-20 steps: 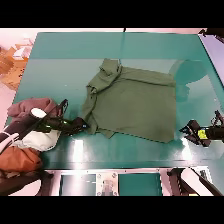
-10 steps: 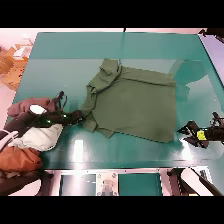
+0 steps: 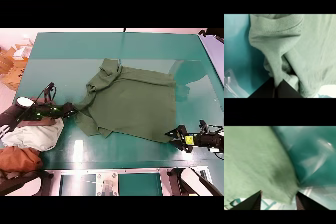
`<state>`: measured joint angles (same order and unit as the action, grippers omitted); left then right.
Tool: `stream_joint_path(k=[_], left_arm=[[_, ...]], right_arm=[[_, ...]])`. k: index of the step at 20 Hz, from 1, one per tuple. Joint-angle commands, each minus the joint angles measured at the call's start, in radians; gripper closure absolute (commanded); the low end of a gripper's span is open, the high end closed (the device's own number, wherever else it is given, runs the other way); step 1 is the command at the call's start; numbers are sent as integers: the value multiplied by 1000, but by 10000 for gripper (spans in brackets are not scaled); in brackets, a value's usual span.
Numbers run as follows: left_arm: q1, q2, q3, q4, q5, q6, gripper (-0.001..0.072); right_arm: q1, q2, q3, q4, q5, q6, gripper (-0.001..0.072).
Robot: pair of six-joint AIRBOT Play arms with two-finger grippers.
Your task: Fold the shirts.
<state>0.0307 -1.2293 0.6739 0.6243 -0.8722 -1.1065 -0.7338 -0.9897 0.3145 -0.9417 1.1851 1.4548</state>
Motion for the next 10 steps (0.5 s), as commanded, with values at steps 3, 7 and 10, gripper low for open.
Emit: stream_joint_path(k=[3,7,10], left_arm=[[6,1,3,4,-11,8,685],[6,6,132,0,-111,8,686],[6,67,430,0,-227,-31,686]], right_arm=[[2,-22,-26,164,-91,-159,509],[2,-19,48,335,46,-237,691],[1,21,315,504,172,-227,690]])
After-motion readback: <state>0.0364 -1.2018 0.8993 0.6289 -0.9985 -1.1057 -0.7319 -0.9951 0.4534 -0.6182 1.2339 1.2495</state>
